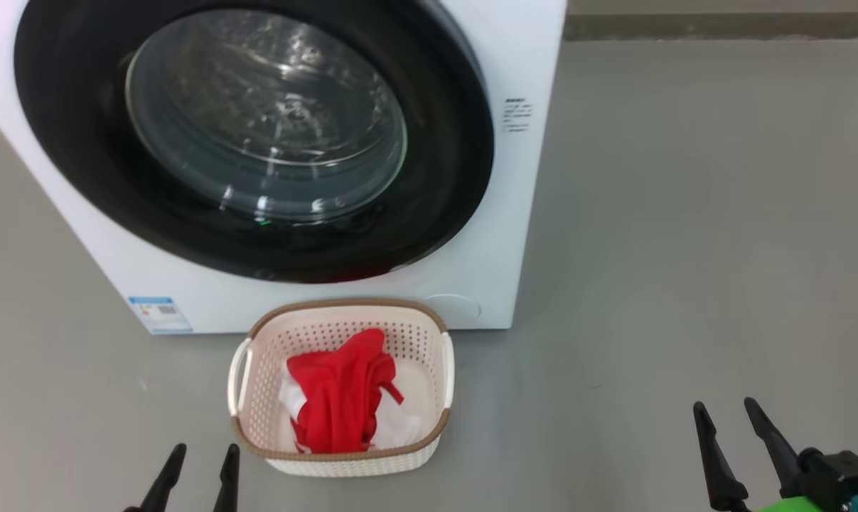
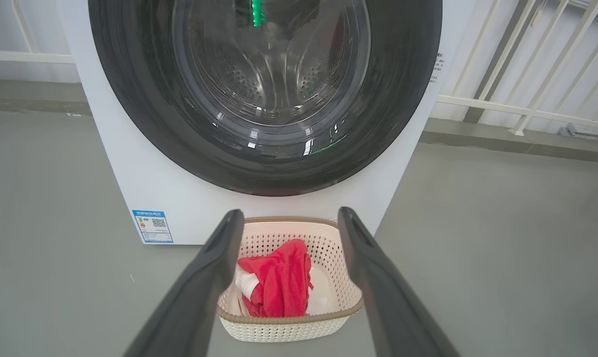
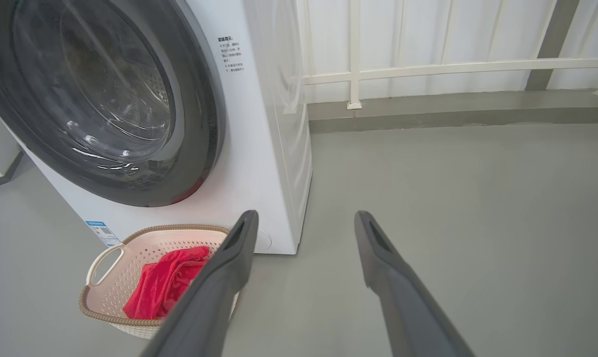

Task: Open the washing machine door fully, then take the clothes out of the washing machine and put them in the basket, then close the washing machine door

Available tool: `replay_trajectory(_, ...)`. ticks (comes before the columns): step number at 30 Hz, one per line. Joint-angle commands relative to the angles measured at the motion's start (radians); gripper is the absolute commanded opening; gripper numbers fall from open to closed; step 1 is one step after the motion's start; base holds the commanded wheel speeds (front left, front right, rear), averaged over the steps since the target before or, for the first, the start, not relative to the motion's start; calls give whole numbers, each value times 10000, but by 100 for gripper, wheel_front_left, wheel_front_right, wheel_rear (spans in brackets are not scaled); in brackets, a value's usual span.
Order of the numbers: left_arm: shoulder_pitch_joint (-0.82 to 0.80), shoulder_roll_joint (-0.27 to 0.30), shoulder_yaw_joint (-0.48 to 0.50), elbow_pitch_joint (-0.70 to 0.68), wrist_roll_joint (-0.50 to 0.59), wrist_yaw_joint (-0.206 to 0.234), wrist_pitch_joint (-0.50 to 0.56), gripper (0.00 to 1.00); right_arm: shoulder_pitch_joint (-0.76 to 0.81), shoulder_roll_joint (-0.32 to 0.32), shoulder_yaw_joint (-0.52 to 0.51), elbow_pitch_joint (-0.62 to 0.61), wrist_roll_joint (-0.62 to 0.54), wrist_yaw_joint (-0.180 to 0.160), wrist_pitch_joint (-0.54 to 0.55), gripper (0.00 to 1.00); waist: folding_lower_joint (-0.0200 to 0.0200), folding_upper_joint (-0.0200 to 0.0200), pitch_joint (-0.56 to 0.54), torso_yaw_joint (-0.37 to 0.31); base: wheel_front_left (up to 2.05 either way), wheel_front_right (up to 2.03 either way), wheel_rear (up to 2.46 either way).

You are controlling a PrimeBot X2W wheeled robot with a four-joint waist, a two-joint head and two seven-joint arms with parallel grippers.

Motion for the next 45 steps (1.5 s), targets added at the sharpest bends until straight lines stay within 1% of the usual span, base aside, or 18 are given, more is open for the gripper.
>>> replay_trajectory(1, -122, 173, 401, -306, 157, -56, -80, 100, -65, -125, 122, -288, -11, -13, -38, 100, 0, 0, -205, -221, 0, 0, 0)
replay_trajectory(16, 196, 170, 416, -449, 363, -56, -80, 100, 546, -2, -221, -525, 4, -13, -38, 100, 0, 0, -541, -268, 0, 0, 0)
replay_trajectory(34, 274, 125, 423, -788, 209, -56, -80, 100, 637, 114, -332, -575, -43, -13, -38, 100, 0, 0, -530, -263, 0, 0, 0)
replay_trajectory(35, 408, -7, 64, -508, 282, 0, 1, 0, 822, 274, -522, -304, 5, 0, 1, 0, 0, 0, -531, -265, 0, 0, 0)
replay_trajectory(40, 541, -297, -77, 89, 255, 13, 80, 0, 848, 483, -504, 336, 35, 0, 39, 0, 0, 0, -530, -266, 0, 0, 0)
replay_trajectory(43, 483, -310, -40, 91, -63, 12, 168, 0, 770, 479, -515, 330, 343, 0, 136, 0, 4, 0, -525, -270, 0, 0, 0)
replay_trajectory(45, 451, -319, -16, 83, -274, 11, 226, 0, 729, 477, -517, 313, 549, -1, 196, 0, 17, 0, -530, -273, 0, 0, 0)
